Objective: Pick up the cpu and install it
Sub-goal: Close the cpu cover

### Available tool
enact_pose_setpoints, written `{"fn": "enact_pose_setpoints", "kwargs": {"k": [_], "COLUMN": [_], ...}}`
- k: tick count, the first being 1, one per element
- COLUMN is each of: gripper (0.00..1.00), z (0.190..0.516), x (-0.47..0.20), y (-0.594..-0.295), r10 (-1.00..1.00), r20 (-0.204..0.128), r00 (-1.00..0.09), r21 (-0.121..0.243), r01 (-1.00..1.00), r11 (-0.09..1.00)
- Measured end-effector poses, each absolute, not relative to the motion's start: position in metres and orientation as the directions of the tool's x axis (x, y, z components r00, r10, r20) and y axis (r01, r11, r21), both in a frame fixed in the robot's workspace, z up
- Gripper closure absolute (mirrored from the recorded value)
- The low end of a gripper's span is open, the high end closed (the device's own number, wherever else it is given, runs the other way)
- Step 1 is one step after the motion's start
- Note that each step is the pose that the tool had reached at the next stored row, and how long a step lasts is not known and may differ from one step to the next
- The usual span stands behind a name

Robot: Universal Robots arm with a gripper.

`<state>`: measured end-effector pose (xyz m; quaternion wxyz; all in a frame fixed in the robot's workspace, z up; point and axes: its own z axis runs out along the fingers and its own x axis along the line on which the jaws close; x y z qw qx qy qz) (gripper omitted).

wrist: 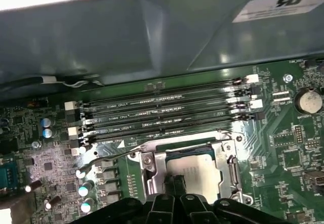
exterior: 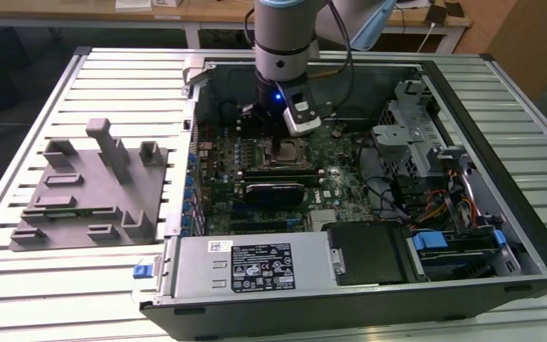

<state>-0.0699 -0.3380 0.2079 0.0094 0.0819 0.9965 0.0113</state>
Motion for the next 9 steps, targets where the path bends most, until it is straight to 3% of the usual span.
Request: {"fn": "enact_pose_setpoints", "kwargs": {"k": [9], "gripper": [0.89], "z": [0.2048], "x": [-0.0773], "y": [-0.3380], "r10": [0.163], "r20": [-0.017], "r00": [-0.986], "r21": [0.024], "r01": [0.163], "r11": [0.986]}}
